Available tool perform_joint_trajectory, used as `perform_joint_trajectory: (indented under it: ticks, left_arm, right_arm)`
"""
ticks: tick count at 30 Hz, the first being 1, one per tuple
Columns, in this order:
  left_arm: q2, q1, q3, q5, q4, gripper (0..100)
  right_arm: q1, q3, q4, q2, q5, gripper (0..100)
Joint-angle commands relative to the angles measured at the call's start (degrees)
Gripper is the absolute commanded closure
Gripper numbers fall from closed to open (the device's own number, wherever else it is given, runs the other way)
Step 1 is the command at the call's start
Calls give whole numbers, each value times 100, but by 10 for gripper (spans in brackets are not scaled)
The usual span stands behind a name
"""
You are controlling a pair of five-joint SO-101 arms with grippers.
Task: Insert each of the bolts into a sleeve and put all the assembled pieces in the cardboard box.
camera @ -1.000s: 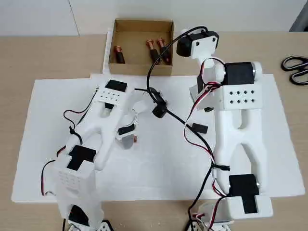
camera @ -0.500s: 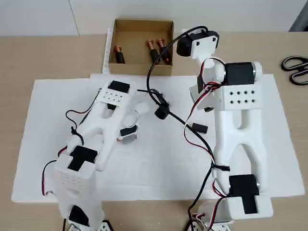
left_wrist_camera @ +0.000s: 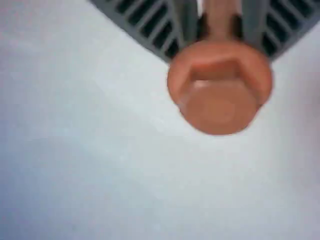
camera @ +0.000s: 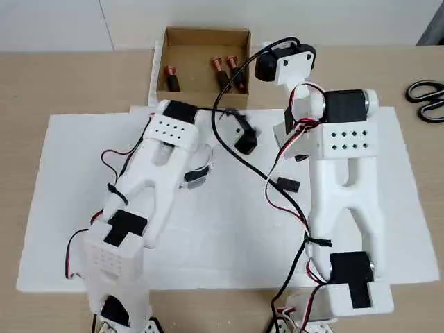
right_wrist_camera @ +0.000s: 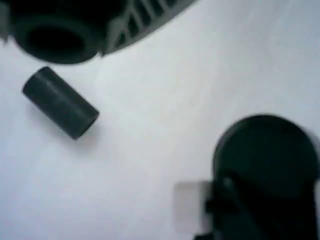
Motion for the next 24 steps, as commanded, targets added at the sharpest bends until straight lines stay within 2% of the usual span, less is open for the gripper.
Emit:
perform_joint_trajectory:
  ticks: [1,7,14,24]
  left_arm:
    - [-70,0,-497,193,202,994]
    - [-70,-378,-1209,651,202,994]
    - [-993,-976,-1648,2022,211,994]
    - [-2892,-1204,-1631,2101,211,994]
  right_arm:
    - [31,-26,57,-57,-88,995]
    - [31,-44,57,-66,-88,995]
    - [31,-62,57,-180,-70,995]
    - [31,-53,31,-1982,-62,995]
